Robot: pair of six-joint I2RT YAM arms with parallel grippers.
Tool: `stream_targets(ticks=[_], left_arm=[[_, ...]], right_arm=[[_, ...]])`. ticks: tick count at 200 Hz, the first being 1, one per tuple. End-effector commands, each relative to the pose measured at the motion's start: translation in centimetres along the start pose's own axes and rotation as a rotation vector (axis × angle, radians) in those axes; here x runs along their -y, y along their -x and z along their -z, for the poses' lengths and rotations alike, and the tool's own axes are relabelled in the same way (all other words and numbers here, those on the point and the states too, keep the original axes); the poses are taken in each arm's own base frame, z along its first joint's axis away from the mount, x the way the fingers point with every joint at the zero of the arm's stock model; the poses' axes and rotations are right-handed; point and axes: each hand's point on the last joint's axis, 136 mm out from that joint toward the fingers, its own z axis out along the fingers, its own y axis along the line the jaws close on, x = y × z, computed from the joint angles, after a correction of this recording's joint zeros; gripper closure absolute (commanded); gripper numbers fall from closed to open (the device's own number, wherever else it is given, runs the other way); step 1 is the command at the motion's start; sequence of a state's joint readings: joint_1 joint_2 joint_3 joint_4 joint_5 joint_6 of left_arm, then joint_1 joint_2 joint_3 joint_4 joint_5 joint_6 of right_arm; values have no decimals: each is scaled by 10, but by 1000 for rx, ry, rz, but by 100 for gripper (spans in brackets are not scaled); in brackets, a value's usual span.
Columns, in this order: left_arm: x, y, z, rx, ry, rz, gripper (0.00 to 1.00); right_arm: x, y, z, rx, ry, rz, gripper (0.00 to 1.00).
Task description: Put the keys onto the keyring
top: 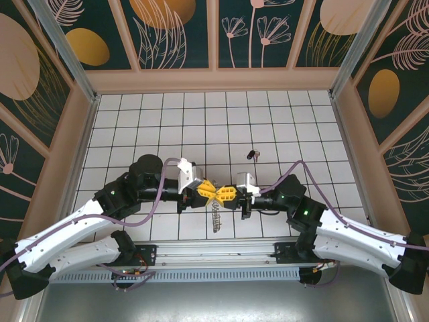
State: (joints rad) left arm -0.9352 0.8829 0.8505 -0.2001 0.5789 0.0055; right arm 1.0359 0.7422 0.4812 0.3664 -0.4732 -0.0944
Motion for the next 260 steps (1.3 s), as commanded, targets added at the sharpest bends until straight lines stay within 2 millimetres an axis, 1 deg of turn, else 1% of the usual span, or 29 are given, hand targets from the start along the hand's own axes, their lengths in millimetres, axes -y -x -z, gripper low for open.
stream_targets(ticks=[1,99,119,136,168,182,186,199,208,220,233,243,245,247,260], left_arm=[[4,0,1,14,-15,-8,80],[3,1,4,23,-2,-12,81],[5,2,3,22,-11,-14,87],[5,2,2,21,-19,-19,100],[6,2,1,17,-31,-26,100],[5,2,1,7,-23,-32,100],[4,2,1,3,-17,-36,100],[0,0,1,-23,9,-42,100],[-5,-2,1,-52,34,-46,100],[-11,-9,0,-105,64,-49,100],[-18,-15,-1,-157,92,-50,100],[-22,-27,-3,-208,103,-44,100],[-22,-18,-1,-195,105,-55,100],[-22,-17,-1,-198,108,-56,100],[-25,-20,0,-224,120,-58,100]], right_arm=[[-5,33,5,131,10,48,100],[-6,41,12,194,1,64,100],[-6,41,12,198,0,65,100],[-4,40,11,195,-9,62,100],[5,30,9,147,-57,36,100],[13,26,8,107,-102,16,100],[16,23,8,89,-115,11,97],[22,19,8,44,-151,4,82],[25,16,9,17,-172,0,76],[29,15,12,-14,-196,-1,72],[31,14,14,-48,-217,-4,71],[34,12,15,-77,-236,-7,70],[35,12,15,-85,-240,-8,70],[35,11,15,-92,-243,-8,70],[38,7,16,-141,-260,-14,71]])
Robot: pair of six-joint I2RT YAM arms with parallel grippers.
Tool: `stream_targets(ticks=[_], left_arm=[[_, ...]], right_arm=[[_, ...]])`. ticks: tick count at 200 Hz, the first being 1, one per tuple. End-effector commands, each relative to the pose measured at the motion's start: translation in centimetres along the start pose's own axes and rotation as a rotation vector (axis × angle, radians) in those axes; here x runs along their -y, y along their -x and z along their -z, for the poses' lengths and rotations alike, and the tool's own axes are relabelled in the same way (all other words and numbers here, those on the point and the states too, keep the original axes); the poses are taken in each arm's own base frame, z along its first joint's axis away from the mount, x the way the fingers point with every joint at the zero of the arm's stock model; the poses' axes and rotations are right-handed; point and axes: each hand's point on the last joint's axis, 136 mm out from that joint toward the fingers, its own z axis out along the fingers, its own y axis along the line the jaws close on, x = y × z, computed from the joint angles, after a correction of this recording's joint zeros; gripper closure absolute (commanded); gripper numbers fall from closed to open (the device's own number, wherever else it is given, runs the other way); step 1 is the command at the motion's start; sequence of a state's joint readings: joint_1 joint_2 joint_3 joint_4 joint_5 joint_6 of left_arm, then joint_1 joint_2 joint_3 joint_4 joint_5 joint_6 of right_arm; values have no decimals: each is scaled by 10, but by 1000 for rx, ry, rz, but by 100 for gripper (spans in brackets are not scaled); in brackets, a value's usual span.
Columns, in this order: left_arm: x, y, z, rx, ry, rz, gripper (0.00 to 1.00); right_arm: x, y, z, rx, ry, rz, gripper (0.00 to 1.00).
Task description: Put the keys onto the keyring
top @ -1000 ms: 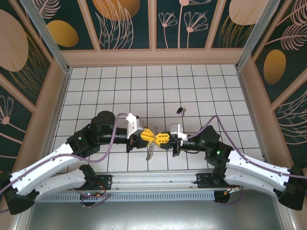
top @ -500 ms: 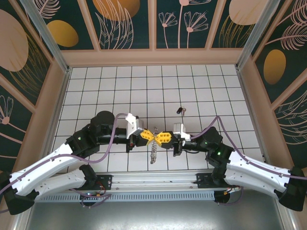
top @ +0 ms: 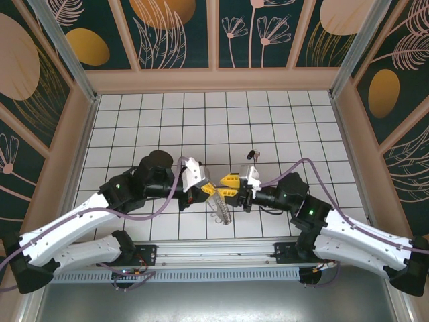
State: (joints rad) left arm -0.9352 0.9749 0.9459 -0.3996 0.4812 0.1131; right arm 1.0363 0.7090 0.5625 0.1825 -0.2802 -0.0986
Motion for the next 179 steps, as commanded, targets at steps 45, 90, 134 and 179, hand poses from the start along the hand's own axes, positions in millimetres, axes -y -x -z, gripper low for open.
stream_targets(ticks=[45,90,134,179], left_arm=[[-9,-4,8,-112,62,-55,100],[-7,-7,5,-149,39,-52,100],[-5,-11,5,-171,27,-48,100],[-3,-12,4,-177,14,-47,100]], right_arm=[[-4,-17,4,-183,-5,0,70],[-11,-27,-7,-234,34,6,70],[-12,-26,-14,-226,41,16,71],[-9,-20,-15,-208,29,27,71]])
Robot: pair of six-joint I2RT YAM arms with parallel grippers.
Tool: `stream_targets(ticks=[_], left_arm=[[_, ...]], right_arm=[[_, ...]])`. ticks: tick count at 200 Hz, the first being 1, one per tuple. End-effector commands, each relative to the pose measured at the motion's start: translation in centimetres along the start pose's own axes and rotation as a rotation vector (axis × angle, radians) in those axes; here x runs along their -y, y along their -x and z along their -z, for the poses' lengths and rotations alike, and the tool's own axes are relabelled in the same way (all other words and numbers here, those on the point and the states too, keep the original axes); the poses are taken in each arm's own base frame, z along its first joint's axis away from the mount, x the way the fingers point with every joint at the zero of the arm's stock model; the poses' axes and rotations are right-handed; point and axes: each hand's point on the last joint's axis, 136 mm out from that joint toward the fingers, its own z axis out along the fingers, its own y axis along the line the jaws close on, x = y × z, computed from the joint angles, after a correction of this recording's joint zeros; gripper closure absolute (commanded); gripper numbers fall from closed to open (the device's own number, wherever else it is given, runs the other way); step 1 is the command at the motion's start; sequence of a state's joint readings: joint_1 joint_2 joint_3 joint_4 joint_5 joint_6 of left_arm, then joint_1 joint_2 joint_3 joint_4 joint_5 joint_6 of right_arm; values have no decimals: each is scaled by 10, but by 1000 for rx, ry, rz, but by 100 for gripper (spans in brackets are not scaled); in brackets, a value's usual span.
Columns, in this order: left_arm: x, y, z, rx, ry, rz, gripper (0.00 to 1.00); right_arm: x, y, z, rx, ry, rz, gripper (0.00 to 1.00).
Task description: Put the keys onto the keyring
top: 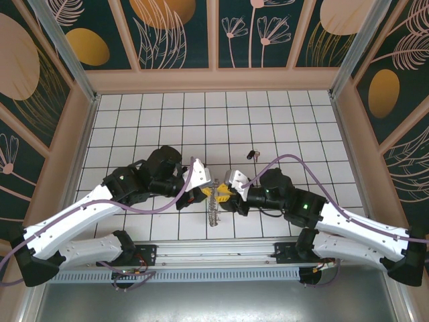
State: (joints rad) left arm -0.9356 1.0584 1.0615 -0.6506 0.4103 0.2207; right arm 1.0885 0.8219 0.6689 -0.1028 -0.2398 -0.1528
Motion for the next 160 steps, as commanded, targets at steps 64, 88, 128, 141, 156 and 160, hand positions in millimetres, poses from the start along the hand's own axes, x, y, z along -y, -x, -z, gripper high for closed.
stream_targets(ticks=[64,88,128,141,156,160], left_arm=[[7,14,4,31,-30,-37,100],[8,14,4,32,-32,-39,100],[6,11,3,31,-19,-36,100],[6,13,6,56,-11,-38,100],[11,20,14,119,-15,-46,96],[13,23,17,142,-18,-46,93]], right_arm=[[-8,29,-5,71,49,34,72],[-8,29,-11,76,59,28,82],[-10,31,-9,94,64,39,100],[-8,33,-5,114,50,42,100],[-8,38,3,160,39,45,100],[-9,40,6,178,40,45,100]])
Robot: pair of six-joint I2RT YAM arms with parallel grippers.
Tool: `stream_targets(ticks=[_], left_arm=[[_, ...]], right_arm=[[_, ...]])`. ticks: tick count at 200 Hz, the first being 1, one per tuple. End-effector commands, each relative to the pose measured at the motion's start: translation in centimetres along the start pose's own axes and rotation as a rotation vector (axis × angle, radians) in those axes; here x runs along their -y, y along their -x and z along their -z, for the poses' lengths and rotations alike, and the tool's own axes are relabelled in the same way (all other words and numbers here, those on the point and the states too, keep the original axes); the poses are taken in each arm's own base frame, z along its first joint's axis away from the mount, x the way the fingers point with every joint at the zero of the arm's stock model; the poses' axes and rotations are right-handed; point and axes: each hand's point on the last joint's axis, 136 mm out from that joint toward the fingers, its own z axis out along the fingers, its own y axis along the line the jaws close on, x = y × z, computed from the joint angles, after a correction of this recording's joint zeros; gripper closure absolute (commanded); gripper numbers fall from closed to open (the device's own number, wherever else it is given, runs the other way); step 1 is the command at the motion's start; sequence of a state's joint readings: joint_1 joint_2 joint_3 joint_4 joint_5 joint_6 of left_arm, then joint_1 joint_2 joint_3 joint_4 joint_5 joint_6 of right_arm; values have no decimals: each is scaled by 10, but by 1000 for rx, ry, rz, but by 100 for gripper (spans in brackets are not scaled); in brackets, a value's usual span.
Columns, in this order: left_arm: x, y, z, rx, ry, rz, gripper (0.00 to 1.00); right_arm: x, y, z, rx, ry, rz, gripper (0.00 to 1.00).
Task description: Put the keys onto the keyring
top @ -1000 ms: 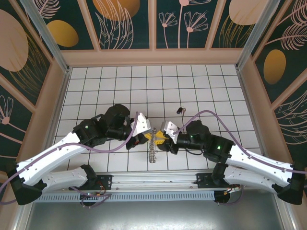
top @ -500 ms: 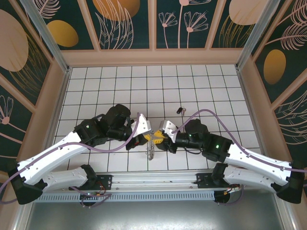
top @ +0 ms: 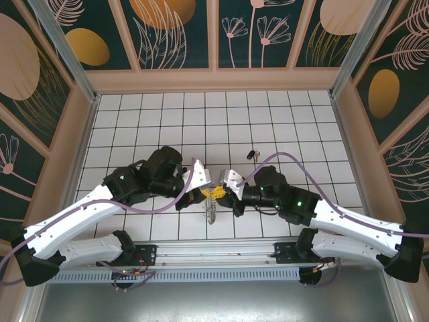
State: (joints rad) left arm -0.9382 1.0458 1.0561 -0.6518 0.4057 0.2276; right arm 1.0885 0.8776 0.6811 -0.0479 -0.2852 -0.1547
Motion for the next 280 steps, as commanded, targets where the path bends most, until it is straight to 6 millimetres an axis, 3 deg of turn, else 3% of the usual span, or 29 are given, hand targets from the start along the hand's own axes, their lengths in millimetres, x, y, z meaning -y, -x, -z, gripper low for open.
stream_targets(ticks=[1,19,36,109,172,257,280], left_arm=[[12,24,15,144,-22,-36,92],[21,38,29,253,-43,-43,79],[28,38,31,321,-75,-31,74],[42,52,36,468,-159,-31,68],[42,54,34,484,-168,-38,66],[46,57,29,485,-211,-37,80],[47,57,28,488,-227,-38,97]], right_arm=[[-5,35,18,169,-4,44,100],[-16,46,30,259,43,56,100],[-25,54,39,336,85,70,100],[-33,68,55,572,126,66,100],[-37,69,61,652,152,68,100],[-38,65,59,670,161,59,100],[-37,63,55,654,162,58,100]])
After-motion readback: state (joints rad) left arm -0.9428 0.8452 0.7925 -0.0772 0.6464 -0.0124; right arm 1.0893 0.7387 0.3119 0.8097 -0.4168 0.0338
